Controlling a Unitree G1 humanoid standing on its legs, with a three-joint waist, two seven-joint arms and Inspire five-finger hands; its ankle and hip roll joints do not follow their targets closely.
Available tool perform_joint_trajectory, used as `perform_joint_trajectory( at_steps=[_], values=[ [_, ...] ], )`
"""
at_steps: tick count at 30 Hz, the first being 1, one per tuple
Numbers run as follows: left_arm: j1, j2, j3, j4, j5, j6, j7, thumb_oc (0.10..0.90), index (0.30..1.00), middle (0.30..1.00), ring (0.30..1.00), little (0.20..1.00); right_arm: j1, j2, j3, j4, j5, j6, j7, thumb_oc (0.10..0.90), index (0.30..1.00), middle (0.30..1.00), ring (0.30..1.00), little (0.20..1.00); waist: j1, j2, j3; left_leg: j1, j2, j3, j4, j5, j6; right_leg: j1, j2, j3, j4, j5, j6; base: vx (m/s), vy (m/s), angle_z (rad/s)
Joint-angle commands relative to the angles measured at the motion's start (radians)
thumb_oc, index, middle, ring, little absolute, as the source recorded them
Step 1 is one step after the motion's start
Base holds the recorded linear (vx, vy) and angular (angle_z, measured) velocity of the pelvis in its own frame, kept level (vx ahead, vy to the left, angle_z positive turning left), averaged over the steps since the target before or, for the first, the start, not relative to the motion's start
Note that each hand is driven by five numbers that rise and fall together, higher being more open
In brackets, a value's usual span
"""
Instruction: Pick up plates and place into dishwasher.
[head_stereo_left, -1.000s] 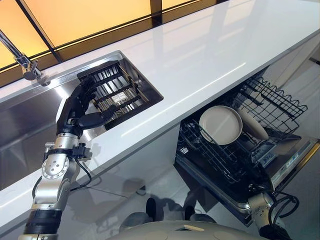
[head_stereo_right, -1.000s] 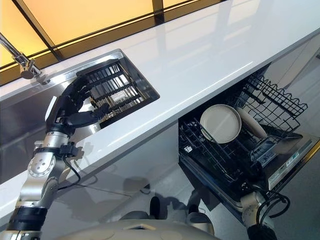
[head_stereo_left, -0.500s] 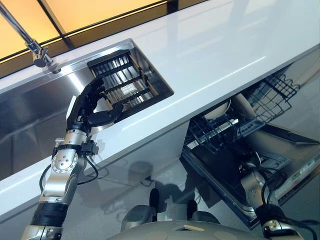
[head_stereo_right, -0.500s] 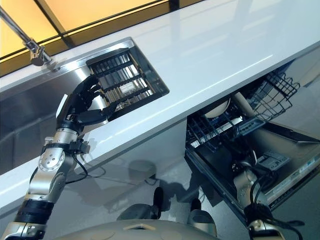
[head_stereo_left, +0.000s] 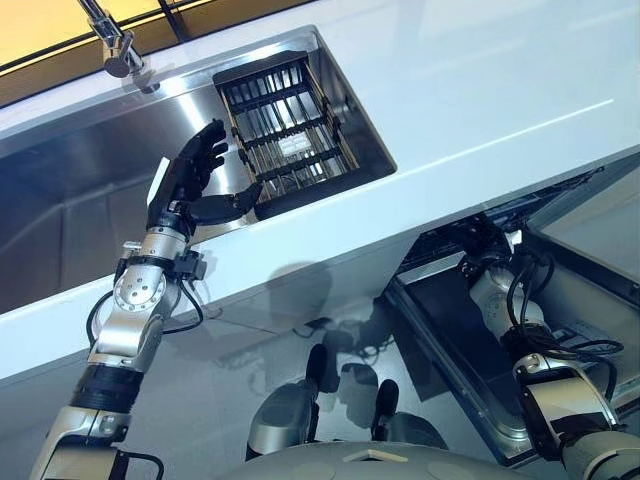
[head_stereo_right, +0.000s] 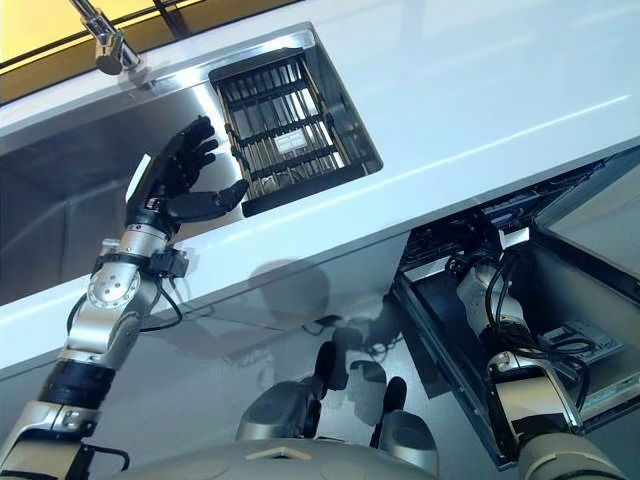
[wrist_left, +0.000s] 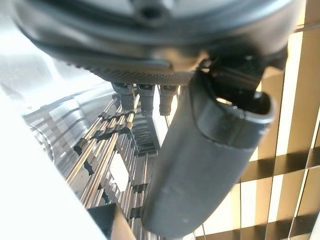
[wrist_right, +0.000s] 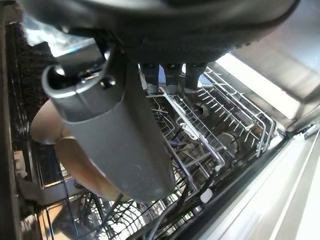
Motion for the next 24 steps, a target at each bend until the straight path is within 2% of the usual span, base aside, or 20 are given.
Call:
perform_joint_trajectory(
  at_steps=[1,10,16,24],
  values=[
    [-0.066,0.047,0.031,-0.073,-0.023,-0.128,0.007,0.800,0.900,0.900,0.900,0.900,-0.125,0.043,0.061,-0.247,-0.064,-0.137,0.045,0.800,0.900,0.900,0.900,0.900,-0.002,-0.048,-0.044,0.055,-0.069,0.043,0.030,-0.121,0.048,-0.065,0.016,0.040,0.095,-0.013,-0.018,0.04,0.029,-0.01],
    [0.052,0.001,0.117,-0.118,0.024,-0.137,-0.002,0.800,0.900,0.900,0.900,0.900,0.274,0.084,-0.075,-0.444,-0.112,-0.192,0.104,0.800,0.900,0.900,0.900,0.900,-0.077,-0.066,-0.081,0.117,-0.065,0.109,0.009,-0.148,0.067,-0.044,0.021,0.090,0.090,-0.006,0.011,0.03,0.034,-0.15],
    [0.020,0.014,0.152,-0.107,0.023,-0.105,-0.001,0.800,0.900,0.900,0.900,0.900,0.350,0.077,-0.171,-0.501,-0.122,-0.158,0.101,0.800,0.900,0.900,0.900,0.900,-0.135,-0.084,-0.097,0.153,-0.056,0.162,0.008,-0.172,0.069,-0.028,0.026,0.124,0.087,-0.005,0.026,-0.02,0.003,-0.28],
    [-0.033,0.037,0.146,-0.058,0.016,-0.096,-0.007,0.800,0.900,0.900,0.900,0.900,0.362,0.057,-0.241,-0.515,-0.094,-0.161,0.066,0.800,0.900,0.900,0.900,0.900,-0.169,-0.094,-0.118,0.175,-0.048,0.206,0.006,-0.187,0.066,-0.016,0.033,0.150,0.080,-0.002,0.035,-0.04,-0.023,-0.24]
  ],
)
